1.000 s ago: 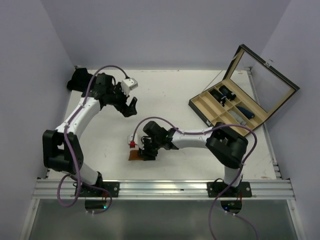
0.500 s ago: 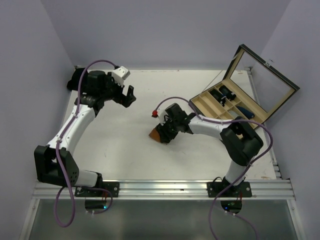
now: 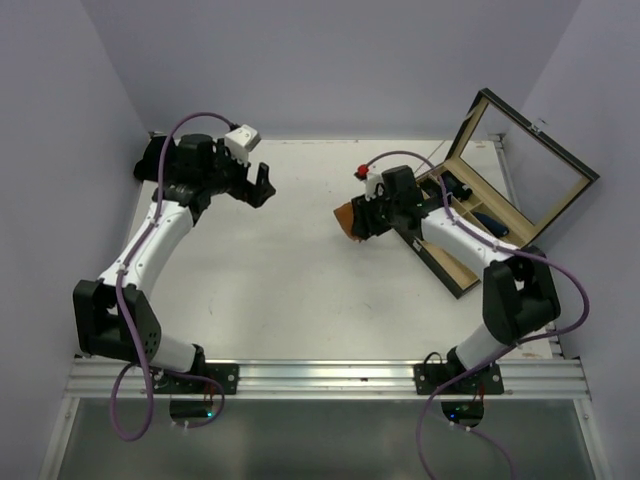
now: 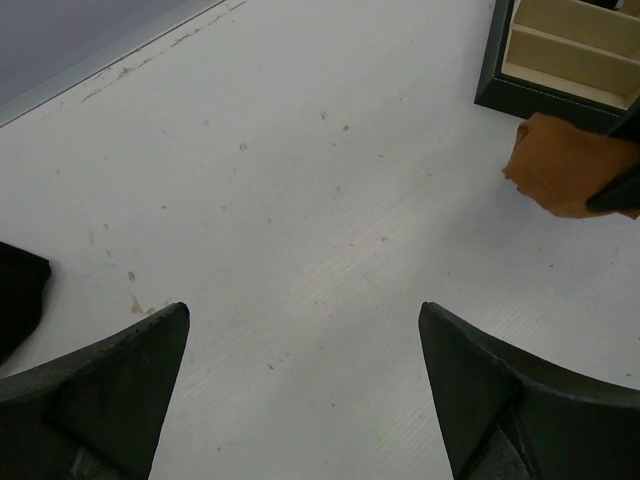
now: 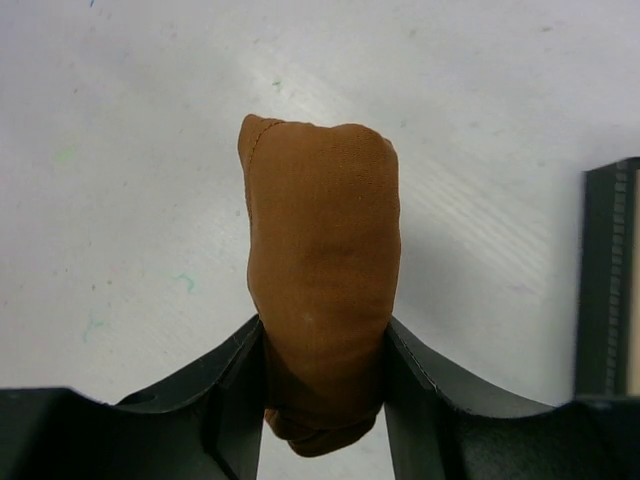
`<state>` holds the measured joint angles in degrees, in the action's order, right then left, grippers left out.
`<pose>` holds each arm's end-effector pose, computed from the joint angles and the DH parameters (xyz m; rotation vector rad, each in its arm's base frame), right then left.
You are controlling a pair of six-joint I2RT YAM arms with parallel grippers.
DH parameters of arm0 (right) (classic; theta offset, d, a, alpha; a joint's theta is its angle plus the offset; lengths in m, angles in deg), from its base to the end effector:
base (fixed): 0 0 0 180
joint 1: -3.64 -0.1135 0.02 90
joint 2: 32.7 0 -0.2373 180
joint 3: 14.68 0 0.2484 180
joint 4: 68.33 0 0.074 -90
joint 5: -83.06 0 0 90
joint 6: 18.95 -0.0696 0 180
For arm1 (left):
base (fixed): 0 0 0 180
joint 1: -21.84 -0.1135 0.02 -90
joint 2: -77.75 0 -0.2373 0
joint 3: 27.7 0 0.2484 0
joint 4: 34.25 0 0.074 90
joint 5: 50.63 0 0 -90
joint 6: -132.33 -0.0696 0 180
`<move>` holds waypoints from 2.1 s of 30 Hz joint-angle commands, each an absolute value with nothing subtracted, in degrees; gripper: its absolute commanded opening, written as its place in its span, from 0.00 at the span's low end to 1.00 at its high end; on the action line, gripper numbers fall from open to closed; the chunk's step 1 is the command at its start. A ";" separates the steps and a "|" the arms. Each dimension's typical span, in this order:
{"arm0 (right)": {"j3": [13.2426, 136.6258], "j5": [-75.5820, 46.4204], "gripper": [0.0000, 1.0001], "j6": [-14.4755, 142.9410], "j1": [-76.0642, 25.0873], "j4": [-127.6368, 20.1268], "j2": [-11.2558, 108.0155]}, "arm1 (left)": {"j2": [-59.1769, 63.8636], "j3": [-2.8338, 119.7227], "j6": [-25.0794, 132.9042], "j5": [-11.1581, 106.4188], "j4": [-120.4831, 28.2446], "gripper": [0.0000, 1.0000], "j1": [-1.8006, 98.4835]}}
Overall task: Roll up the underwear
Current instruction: Place the rolled underwear into the container
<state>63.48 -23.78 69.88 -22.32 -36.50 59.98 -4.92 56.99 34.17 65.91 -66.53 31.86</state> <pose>0.3226 0.1795 0.1865 -0.6560 2.3203 0.5724 0.3448 -0.0925 0.2889 0.6003 1.9879 -0.5044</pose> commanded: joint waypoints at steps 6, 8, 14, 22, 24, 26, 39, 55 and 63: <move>67.95 -15.82 0.00 65.87 -13.68 -32.12 50.46 | -6.54 62.30 36.18 66.97 -64.13 1.00 31.51; 66.72 -14.67 0.00 66.65 -11.49 -31.94 48.87 | -6.62 62.65 35.83 66.97 -64.05 1.00 31.51; 63.46 -19.22 0.00 79.20 -2.97 -31.41 44.38 | -8.64 63.70 34.60 69.68 -64.65 1.00 31.51; 67.41 -15.47 0.00 102.67 3.38 -33.08 48.94 | -11.98 64.59 32.93 73.03 -66.77 1.00 31.60; 67.42 -13.81 0.00 106.18 3.46 -35.97 51.23 | -11.99 64.15 32.93 72.59 -66.51 1.00 31.60; 67.33 -13.01 0.00 107.34 3.46 -39.40 53.59 | -11.64 63.45 32.23 72.50 -66.59 1.00 31.60; 64.08 -10.37 0.00 111.65 2.94 -53.99 62.13 | -10.32 61.33 28.36 68.46 -69.84 1.00 31.51; 59.15 -8.52 0.00 117.28 -2.43 -51.90 69.86 | -12.16 62.48 27.92 68.46 -71.86 1.00 31.51; 71.62 -21.34 0.00 112.97 0.21 -32.13 76.37 | -12.69 62.48 27.83 68.90 -72.65 1.00 31.51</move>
<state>67.53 -13.33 114.95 -0.33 -43.21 73.60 -12.42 61.54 29.14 69.11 -72.01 31.86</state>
